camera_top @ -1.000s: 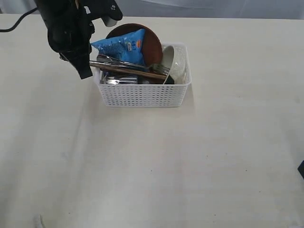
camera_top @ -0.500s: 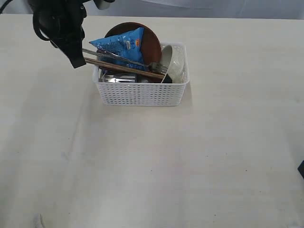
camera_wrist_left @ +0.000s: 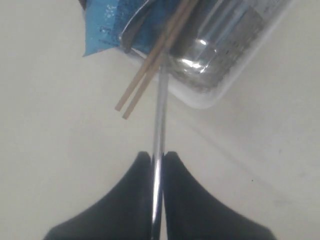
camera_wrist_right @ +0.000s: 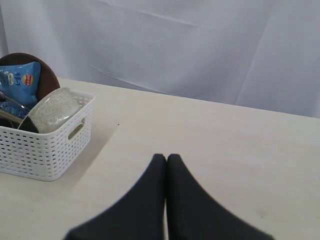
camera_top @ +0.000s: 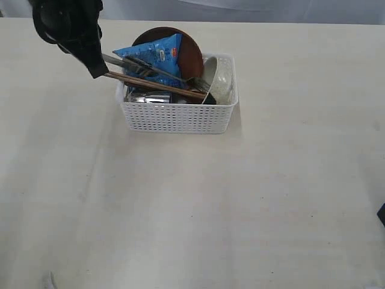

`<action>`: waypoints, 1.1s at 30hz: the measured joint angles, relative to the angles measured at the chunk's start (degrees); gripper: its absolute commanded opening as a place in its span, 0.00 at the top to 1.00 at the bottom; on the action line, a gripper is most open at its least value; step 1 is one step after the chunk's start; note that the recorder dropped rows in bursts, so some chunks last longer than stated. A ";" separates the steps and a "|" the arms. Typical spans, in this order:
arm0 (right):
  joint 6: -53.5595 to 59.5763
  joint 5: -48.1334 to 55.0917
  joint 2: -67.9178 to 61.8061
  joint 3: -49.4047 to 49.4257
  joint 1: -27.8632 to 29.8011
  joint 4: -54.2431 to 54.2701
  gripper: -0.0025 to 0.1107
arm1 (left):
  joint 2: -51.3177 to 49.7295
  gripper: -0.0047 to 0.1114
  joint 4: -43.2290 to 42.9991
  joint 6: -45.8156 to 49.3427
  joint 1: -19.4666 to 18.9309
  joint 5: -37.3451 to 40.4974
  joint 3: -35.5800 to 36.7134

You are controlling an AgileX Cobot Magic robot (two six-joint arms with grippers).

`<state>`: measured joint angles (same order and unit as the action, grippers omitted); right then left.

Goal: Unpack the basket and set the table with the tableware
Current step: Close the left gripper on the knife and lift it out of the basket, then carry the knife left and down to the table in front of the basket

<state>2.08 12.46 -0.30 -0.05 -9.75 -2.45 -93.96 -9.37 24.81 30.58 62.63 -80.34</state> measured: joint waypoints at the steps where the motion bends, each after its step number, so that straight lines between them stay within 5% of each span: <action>1: 0.00 0.00 0.00 0.00 0.00 0.00 0.98 | 0.14 0.96 0.00 -0.14 0.00 0.00 0.00; 16: -0.05 0.00 0.00 0.00 0.00 0.00 0.98 | 5.01 0.96 2.37 -5.17 0.00 -4.08 0.00; 33: -0.16 0.00 0.00 0.00 0.00 0.00 0.98 | 12.08 0.96 4.68 -5.76 0.00 -0.36 0.00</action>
<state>1.93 12.46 -0.30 -0.05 -9.75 -2.45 -81.88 -4.69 19.05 30.58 62.28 -80.34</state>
